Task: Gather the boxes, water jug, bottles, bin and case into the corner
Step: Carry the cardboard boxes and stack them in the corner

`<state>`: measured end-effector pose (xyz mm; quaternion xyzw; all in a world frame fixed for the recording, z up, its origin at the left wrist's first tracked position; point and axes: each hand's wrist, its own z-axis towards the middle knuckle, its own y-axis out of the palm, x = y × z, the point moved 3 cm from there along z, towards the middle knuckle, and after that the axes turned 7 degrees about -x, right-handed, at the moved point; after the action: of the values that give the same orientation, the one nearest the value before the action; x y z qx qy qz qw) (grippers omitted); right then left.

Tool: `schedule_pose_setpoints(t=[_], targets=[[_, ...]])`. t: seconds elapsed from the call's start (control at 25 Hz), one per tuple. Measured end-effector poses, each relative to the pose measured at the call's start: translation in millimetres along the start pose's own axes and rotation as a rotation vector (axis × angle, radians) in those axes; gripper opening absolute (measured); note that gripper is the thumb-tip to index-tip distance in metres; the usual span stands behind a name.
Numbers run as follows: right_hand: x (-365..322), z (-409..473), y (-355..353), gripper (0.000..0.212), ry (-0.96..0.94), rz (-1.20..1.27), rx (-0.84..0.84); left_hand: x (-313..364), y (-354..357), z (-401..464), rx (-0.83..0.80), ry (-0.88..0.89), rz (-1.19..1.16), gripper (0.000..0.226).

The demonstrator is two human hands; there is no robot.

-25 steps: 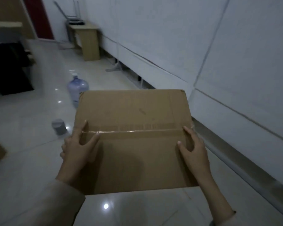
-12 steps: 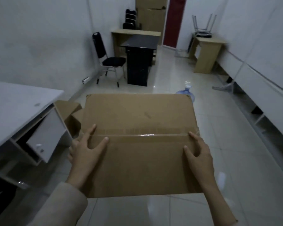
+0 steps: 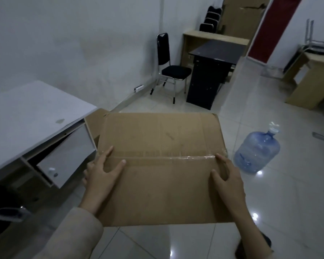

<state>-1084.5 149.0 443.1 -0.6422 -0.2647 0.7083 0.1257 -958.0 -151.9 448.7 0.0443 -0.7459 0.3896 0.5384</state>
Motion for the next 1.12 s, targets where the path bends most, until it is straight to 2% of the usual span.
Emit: schedule_pose_setpoints(t=[0.32,0.6,0.84,1.12], targets=[[-0.4,185.8,28.3,0.041,-0.021,-0.033,-0.144,15.4,48.0,123.8,0.102,-0.119,-0.036,0.081],[-10.9,337.1,83.8,0.042,0.018,-0.054,-0.232,27.9,67.6,267.1,0.137,-0.208,-0.025,0.068],[-24.4,457.2,118.4,0.041,0.019,-0.071,-0.285,42.6,77.6,378.9,0.172,-0.189,-0.071,0.071],[-41.6,594.3,173.0,0.044,-0.088,-0.060,-0.422,38.7,95.2,483.0,0.314,-0.268,-0.140,0.069]])
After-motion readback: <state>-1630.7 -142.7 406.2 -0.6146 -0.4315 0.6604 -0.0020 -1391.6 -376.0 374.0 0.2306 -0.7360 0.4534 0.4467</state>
